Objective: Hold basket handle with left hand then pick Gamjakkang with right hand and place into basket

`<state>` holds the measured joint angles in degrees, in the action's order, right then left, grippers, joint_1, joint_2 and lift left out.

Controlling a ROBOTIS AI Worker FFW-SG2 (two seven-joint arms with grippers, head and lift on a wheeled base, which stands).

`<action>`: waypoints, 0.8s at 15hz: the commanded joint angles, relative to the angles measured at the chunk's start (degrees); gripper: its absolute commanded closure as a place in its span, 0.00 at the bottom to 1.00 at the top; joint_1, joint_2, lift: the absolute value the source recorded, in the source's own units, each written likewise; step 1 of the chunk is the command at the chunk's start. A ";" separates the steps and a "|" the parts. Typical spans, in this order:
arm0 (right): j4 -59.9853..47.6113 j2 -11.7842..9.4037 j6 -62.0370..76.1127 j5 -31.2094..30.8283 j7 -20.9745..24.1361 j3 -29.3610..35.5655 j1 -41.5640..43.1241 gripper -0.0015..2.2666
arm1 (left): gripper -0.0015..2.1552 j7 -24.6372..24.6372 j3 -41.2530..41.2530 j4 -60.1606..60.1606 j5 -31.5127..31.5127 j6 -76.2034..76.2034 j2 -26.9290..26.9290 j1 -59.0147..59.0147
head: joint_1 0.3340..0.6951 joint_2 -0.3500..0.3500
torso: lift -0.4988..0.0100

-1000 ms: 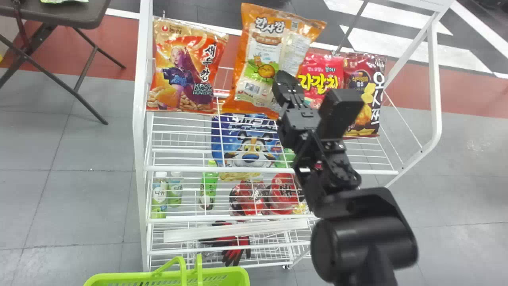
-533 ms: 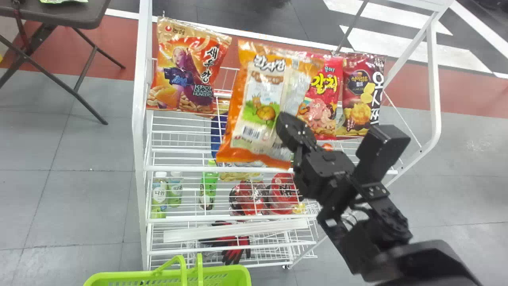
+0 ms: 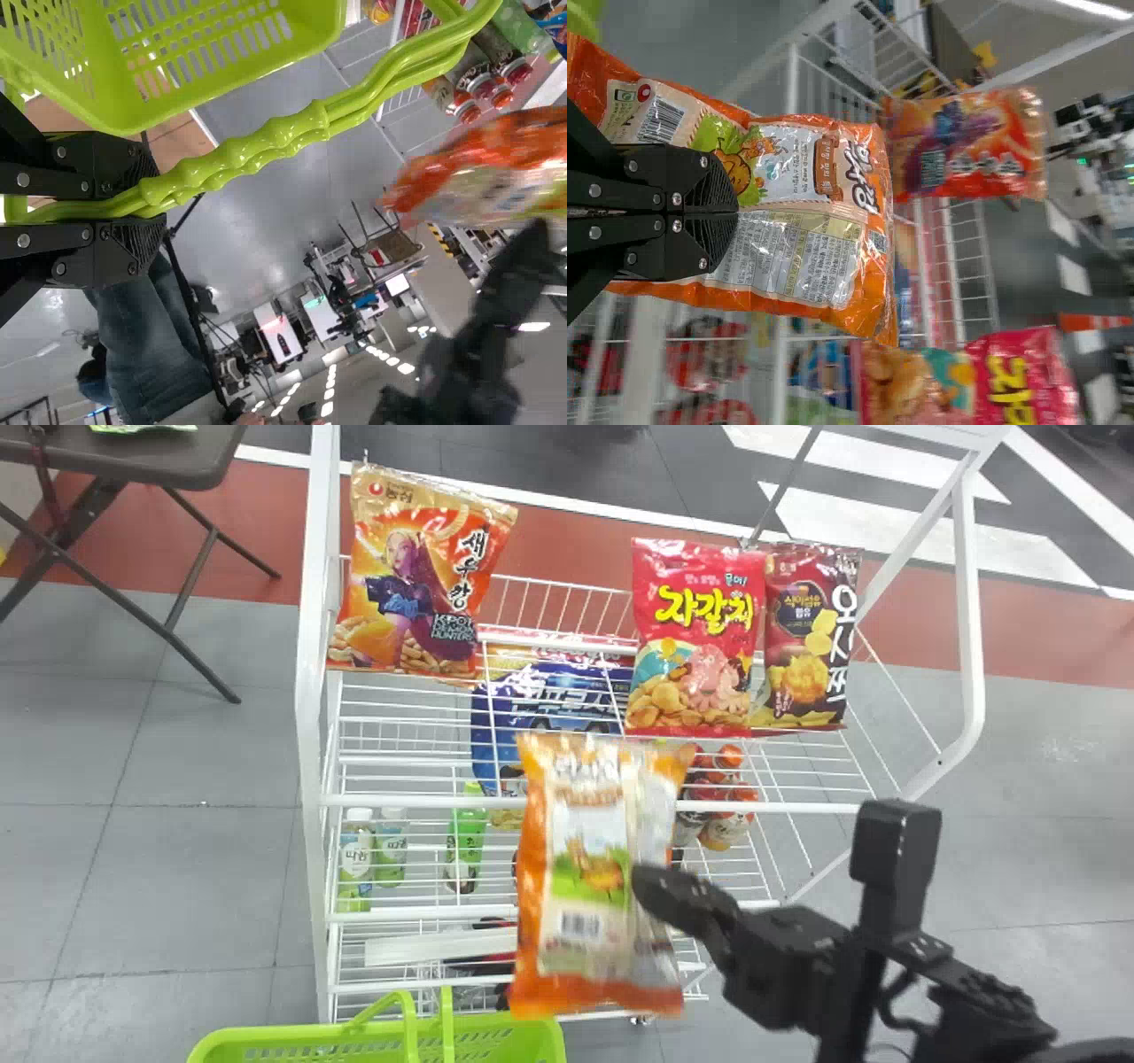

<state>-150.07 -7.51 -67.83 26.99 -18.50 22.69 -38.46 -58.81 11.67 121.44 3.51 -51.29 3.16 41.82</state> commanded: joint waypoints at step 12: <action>7.42 -0.05 -16.68 -5.36 -3.47 -10.12 -1.18 0.99 | 0.99 -0.34 -0.07 0.38 0.18 0.17 0.00 0.37 | 1.00 0.00 | 0.94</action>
<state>-144.95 -7.55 -87.65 23.83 -21.98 16.30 -39.64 -59.13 11.58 121.78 3.69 -51.11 3.12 42.18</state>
